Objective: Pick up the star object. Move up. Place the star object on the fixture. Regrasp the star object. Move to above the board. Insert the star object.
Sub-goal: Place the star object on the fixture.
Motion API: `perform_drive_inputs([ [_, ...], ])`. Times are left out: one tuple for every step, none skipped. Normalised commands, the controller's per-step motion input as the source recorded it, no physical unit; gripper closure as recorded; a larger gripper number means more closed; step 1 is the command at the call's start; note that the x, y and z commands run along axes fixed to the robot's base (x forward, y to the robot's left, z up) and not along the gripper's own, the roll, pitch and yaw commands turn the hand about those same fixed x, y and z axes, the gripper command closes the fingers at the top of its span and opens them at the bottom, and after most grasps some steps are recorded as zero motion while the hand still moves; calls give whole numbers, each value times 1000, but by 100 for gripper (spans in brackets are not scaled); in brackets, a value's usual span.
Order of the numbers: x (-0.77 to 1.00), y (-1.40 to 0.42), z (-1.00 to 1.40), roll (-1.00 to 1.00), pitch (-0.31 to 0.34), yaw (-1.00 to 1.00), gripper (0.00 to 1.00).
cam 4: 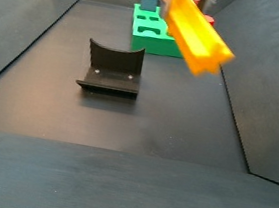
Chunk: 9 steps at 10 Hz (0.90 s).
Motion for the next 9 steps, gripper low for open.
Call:
perform_drive_inputs([
  [1000, -516, 8, -207, 188, -1000, 100],
  [1000, -433, 6, -239, 212, -1000, 100],
  [1000, -346, 11, -278, 250, -1000, 100],
  [1000, -236, 7, -258, 210, -673, 100],
  [1000, -175, 4, -228, 172, -457, 100],
  [1000, -126, 4, -183, 143, -299, 100],
  [881, -70, 4, -157, 122, -171, 100],
  [782, -34, 6, -155, 122, -117, 100],
  [688, -14, 9, -158, 126, -88, 100],
])
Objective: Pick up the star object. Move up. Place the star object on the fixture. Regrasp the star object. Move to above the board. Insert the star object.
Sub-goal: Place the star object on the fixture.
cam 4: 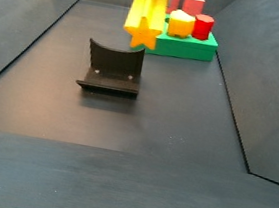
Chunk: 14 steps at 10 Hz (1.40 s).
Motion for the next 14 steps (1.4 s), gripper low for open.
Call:
perform_drive_inputs([
  [603, -5, 4, -158, 126, -70, 100],
  [492, 4, 1, -161, 129, -59, 100],
  [610, -300, -26, -1000, 31, 44, 100],
  [557, -292, -26, -1000, 33, 43, 100],
  [447, -133, -21, -1000, 44, 38, 100],
  [343, -47, -5, -1000, 60, 32, 100],
  [265, -5, -3, -1000, 74, 26, 100],
  [219, 9, -7, -1000, 82, 22, 100],
  [127, 22, -10, -1000, 96, 11, 100],
  [53, 36, -6, -1000, 108, -3, 100],
  [40, 36, -6, -1000, 111, -15, 100],
  [53, 34, -12, -1000, 119, -30, 100],
  [70, 38, -16, -1000, 135, -45, 100],
  [86, 42, -19, -1000, 158, -72, 100],
])
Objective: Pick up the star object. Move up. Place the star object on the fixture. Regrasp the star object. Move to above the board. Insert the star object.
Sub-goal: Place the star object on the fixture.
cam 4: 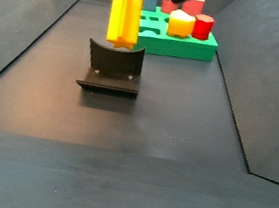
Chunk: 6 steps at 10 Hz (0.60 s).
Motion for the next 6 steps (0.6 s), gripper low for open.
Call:
perform_drive_inputs([
  [91, 43, -22, -1000, 175, -97, 100],
  [85, 46, -17, -1000, 186, -136, 100],
  [82, 44, -20, -889, 173, -165, 100],
  [82, 47, -20, -643, 135, -187, 100],
  [85, 48, -20, -457, 102, -196, 100],
  [80, 34, -5, -271, 59, -194, 100],
])
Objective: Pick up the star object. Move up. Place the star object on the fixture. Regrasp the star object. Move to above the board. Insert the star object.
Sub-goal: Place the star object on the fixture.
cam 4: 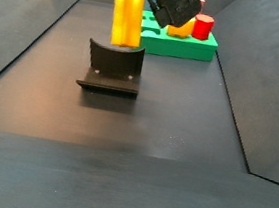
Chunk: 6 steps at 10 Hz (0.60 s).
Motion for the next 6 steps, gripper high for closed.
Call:
perform_drive_inputs([
  [73, 32, -4, -215, 38, -187, 100],
  [91, 28, -1000, -77, -67, -157, 100],
  [94, 29, -1000, -66, -86, -142, 100],
  [114, 28, -1000, -62, -109, -95, 100],
  [116, 28, -1000, -57, -112, -73, 100],
  [118, 22, -1000, -56, -119, -30, 100],
])
